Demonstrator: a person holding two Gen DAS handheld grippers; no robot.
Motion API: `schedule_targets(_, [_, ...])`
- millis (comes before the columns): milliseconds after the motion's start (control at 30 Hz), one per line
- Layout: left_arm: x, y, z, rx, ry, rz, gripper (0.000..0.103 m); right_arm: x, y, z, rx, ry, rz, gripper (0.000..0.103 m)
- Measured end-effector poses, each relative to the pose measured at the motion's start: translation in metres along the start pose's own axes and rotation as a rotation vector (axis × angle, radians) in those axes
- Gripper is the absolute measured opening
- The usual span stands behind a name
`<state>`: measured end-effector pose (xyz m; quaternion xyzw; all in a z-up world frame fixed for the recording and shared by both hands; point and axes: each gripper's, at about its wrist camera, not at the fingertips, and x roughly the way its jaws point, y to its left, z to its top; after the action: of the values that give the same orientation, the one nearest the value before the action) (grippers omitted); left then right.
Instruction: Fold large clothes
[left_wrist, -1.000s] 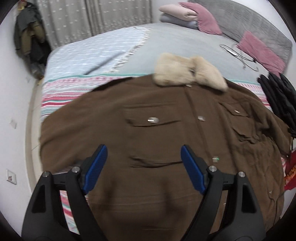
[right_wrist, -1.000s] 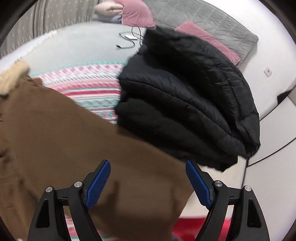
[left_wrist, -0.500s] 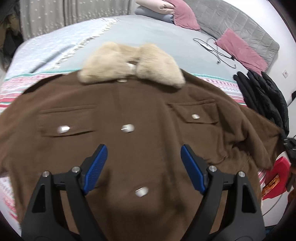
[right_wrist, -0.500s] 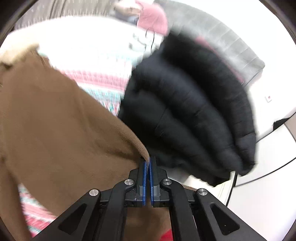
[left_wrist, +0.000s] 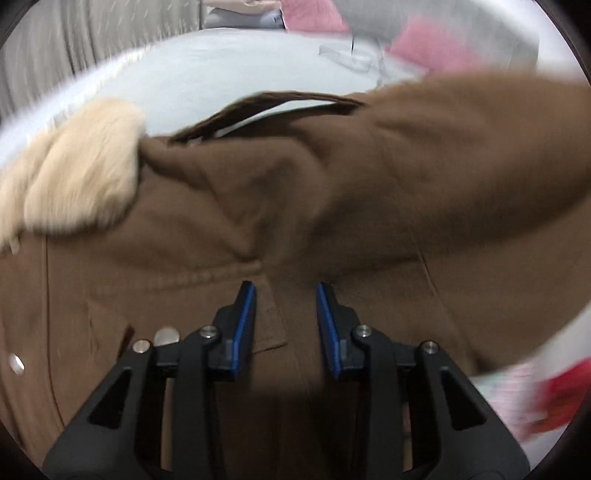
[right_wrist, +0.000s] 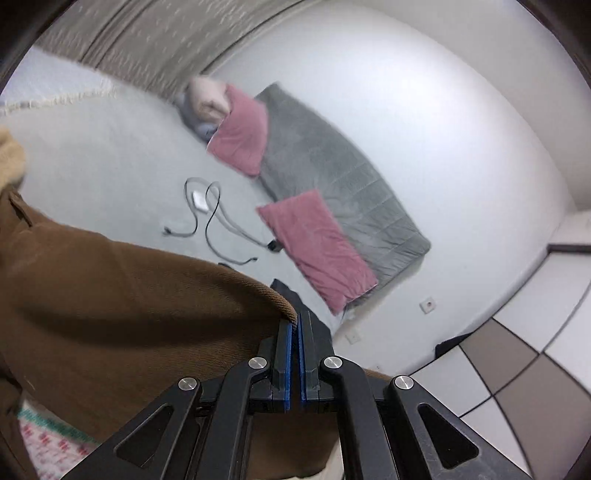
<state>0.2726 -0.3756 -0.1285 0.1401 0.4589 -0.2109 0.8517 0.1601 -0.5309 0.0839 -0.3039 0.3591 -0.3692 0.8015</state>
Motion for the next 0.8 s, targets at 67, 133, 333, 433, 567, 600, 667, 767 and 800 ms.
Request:
schedule_targets(67, [0.0,-0.02,-0.004,0.115,-0.067,0.116,0.04,0.024,0.023,0.003,-0.053,0.057,-0.001,0.001])
schedule_targets(133, [-0.004,-0.021,-0.004,0.136,-0.065,0.128,0.042,0.044,0.042,-0.004,-0.099,0.077,-0.053,0.005])
schedule_targets(333, [-0.027,0.018,-0.015,0.06,-0.042,-0.064,0.058,0.047,-0.011,-0.02,0.166,0.085,0.129,0.06])
schedule_targets(433, [-0.049,0.034,-0.028,0.08,-0.056,-0.134,0.063,0.035,-0.076,-0.033,0.416,0.034,0.269,0.078])
schedule_targets(567, [-0.072,0.046,-0.041,0.078,-0.094,-0.195,0.077,0.044,-0.125,-0.063,0.577,0.073,0.388,0.087])
schedule_targets(600, [-0.076,0.05,-0.044,0.074,-0.096,-0.231,0.078,0.049,-0.128,-0.07,0.588,0.09,0.392,0.087])
schedule_targets(667, [-0.079,0.052,-0.044,0.069,-0.097,-0.271,0.078,0.068,-0.126,-0.082,0.603,0.129,0.387,0.088])
schedule_targets(767, [-0.081,0.056,-0.04,0.049,-0.12,-0.308,0.078,0.094,-0.111,-0.109,0.622,0.217,0.435,0.087])
schedule_targets(800, [-0.076,0.055,-0.035,0.035,-0.13,-0.317,0.078,0.099,-0.103,-0.114,0.62,0.231,0.446,0.087])
